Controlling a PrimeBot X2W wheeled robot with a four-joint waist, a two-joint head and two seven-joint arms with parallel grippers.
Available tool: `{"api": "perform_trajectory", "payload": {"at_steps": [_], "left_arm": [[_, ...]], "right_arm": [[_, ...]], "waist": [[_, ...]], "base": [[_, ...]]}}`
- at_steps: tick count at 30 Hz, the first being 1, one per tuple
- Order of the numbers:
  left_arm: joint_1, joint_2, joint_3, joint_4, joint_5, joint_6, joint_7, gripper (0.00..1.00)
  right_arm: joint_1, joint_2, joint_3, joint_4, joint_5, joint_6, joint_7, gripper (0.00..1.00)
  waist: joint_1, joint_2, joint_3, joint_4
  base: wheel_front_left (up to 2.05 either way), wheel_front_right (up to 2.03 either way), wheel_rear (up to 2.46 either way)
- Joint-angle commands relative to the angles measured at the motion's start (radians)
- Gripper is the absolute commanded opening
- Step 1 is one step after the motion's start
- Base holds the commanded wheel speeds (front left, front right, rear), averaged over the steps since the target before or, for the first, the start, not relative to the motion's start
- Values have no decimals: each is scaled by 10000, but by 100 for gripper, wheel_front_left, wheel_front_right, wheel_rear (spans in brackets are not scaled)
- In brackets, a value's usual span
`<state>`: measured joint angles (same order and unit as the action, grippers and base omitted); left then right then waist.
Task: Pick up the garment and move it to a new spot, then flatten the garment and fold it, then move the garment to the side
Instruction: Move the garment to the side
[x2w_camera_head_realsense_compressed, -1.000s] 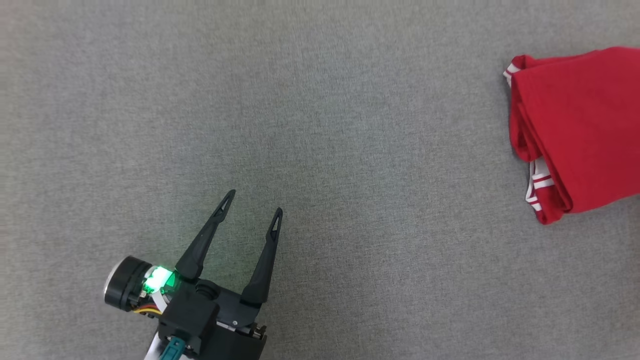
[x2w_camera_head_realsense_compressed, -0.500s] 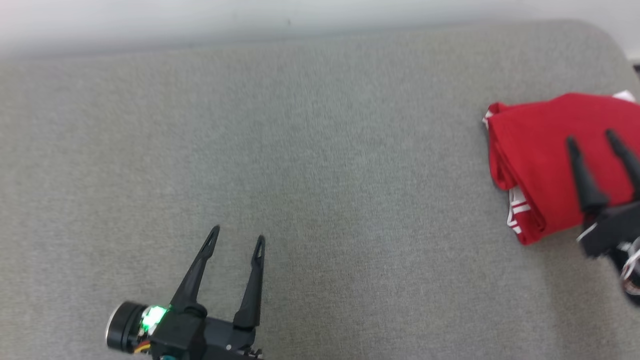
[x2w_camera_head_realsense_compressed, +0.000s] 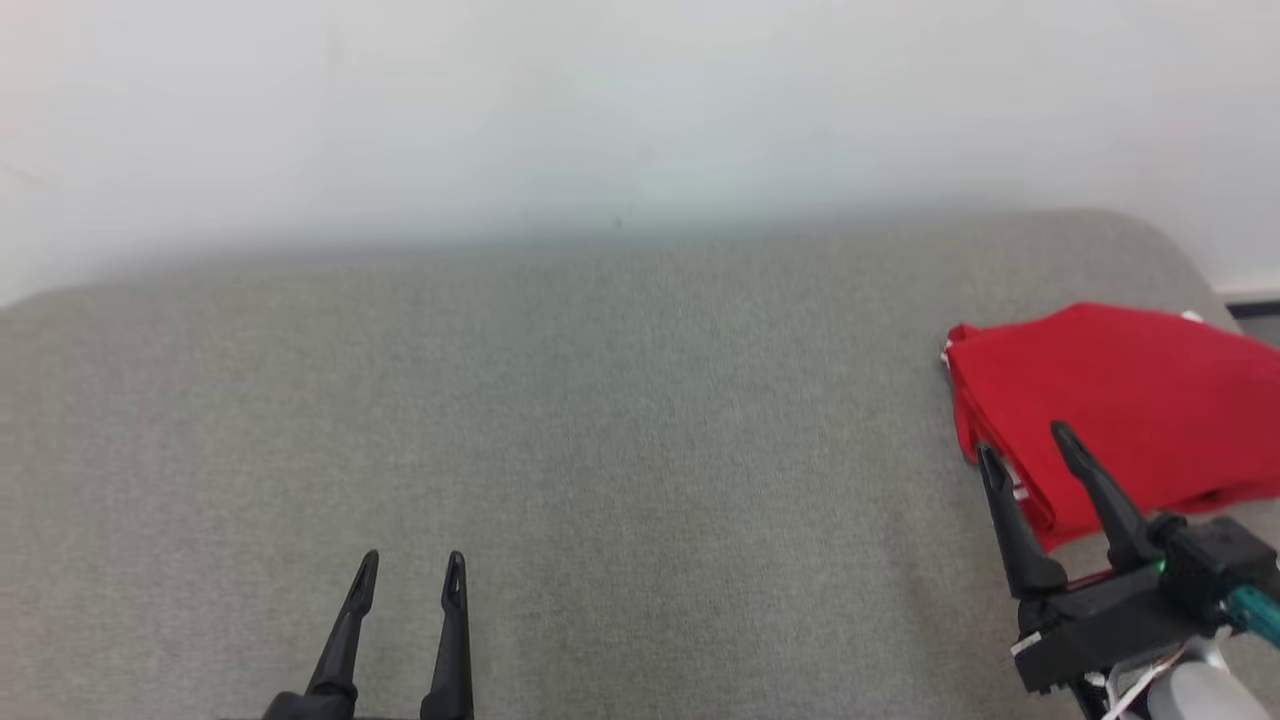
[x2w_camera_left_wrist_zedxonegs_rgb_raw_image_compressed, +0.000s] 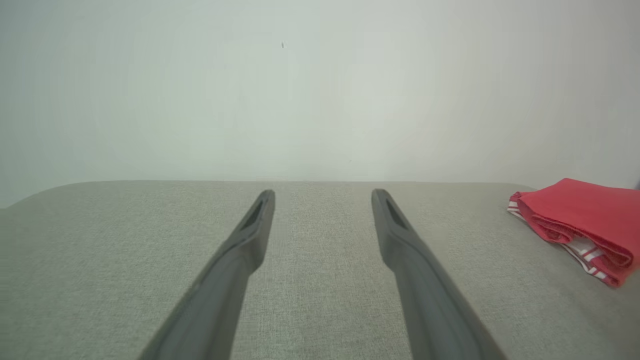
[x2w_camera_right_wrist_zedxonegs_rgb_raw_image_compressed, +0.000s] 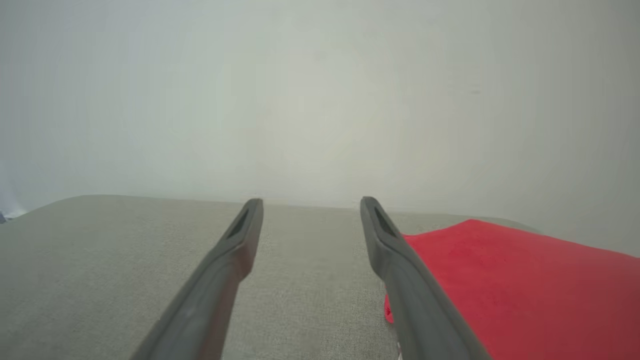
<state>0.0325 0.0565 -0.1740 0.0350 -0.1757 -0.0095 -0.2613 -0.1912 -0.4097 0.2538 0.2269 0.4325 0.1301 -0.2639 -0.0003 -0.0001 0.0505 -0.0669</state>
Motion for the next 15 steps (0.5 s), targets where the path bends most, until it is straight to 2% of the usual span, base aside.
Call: {"api": "perform_trajectory", "payload": {"at_steps": [1,4,8,9,15], "left_arm": [[175,-32,77,-13,-65,8,-33,100],[451,-53,121,10,-9,-72,-33,100],[639,-50,243,73,157,-149,-33,100],[803,-54,282,79,375,-203,-33,100],[1290,-59,399,65,647,-324,-33,100]], "right_arm": [[256,255,-249,-308,-204,8,-12,100],[1172,871,-727,-1191,-1065,8,-10,100],[1777,1397,-1097,-1916,-1548,8,-12,100],[2261,1697,-1304,-2289,-1824,8,-12,100],[3459,2285,-1704,-2767,-2185,8,-12,100]], "waist": [[3,1,-685,259],[3,1,-938,356],[3,1,-1117,425],[3,1,-1235,455],[3,1,-1566,545]], "base": [[0,0,0],[0,0,0],[0,0,0],[0,0,0],[0,0,0]]}}
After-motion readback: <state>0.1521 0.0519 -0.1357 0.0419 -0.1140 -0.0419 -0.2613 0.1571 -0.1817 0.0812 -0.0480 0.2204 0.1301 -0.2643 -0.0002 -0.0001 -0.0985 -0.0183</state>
